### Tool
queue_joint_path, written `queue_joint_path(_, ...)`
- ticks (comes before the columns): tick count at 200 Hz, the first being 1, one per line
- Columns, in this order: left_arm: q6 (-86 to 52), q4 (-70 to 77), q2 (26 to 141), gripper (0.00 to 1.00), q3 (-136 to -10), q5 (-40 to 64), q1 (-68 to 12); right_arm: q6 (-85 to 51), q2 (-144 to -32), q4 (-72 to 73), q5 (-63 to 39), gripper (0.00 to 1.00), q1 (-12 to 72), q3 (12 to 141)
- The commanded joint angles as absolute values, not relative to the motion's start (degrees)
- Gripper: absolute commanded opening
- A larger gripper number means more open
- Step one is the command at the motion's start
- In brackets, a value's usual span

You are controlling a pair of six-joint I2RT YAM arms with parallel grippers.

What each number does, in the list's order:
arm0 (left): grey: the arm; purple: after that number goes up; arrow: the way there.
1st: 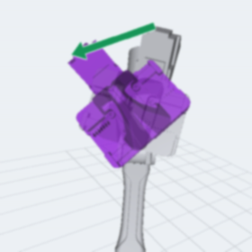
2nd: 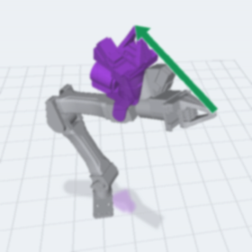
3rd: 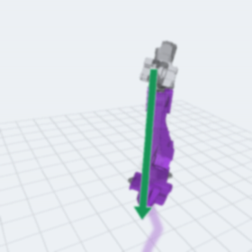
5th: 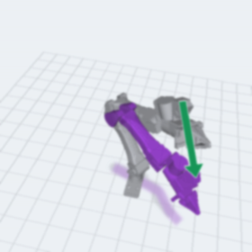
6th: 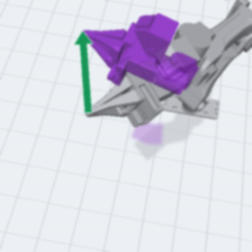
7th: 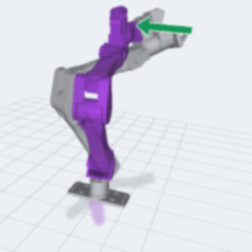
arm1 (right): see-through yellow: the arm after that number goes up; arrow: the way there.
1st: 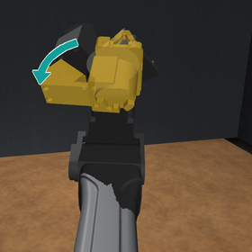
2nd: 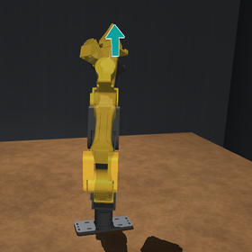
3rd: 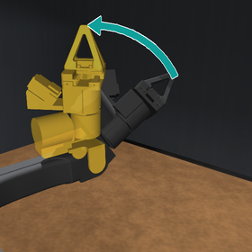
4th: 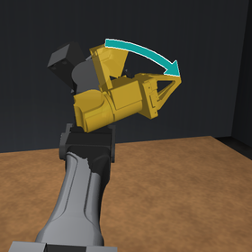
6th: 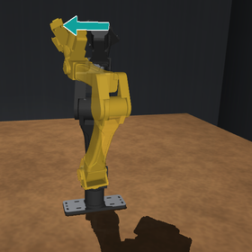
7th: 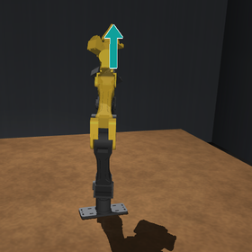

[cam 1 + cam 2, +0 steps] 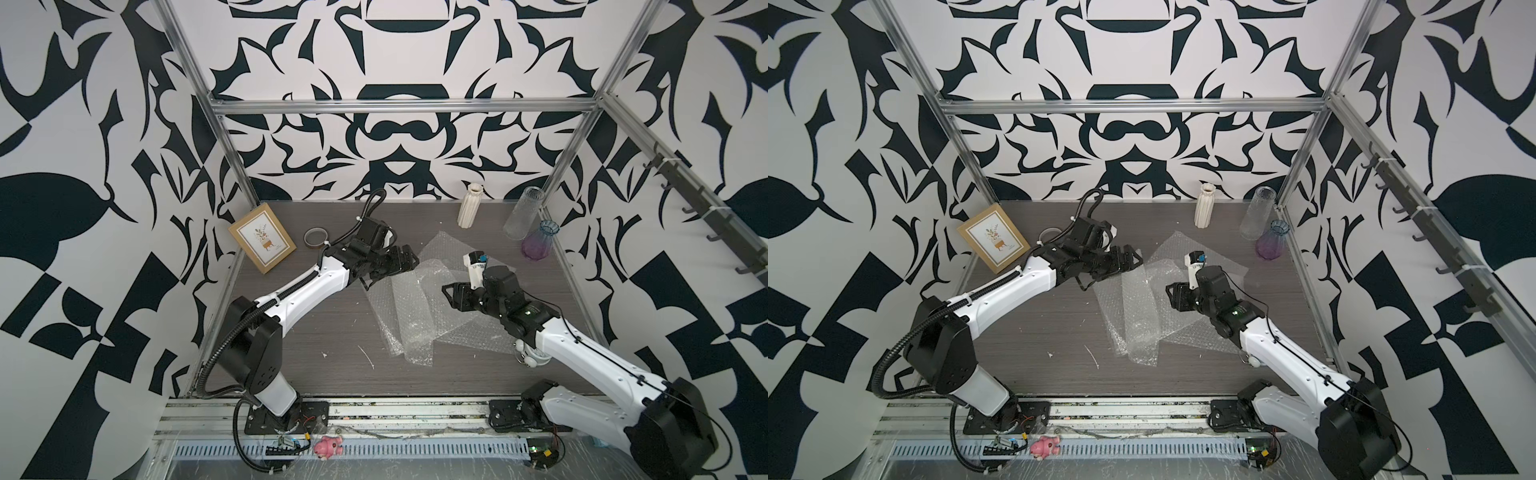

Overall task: Unwrap the vase from the bubble wrap
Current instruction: Place the bubble wrap at the center of the board, then unwrap the bubble wrap.

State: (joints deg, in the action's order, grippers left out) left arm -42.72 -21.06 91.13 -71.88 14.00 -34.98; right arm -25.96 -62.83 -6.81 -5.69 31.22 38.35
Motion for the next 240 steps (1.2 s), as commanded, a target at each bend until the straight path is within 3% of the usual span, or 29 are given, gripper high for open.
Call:
queue_joint_path(1, -42.7, -22.7, 87.5, 0.90, -68.8, 16.5, -32.3, -23.0, -65.4, -7.8, -1.9, 0.59, 34.7, 43.8)
queue_joint_path(37, -44.5, -19.3, 83.3, 0.89, -62.3, 22.3, -26.8, -18.2, -72.4, -11.7, 2.6, 0.57, 39.7, 50.2)
queue_joint_path(95, -43.5, -18.6, 85.0, 0.97, -61.0, 34.1, -19.4, -11.5, -82.7, -13.7, 8.4, 0.56, 45.1, 59.1)
queue_joint_path(240, -41.8, -18.0, 87.7, 1.00, -59.6, 35.8, -16.1, -7.1, -92.0, -17.5, 14.4, 0.56, 48.5, 67.0)
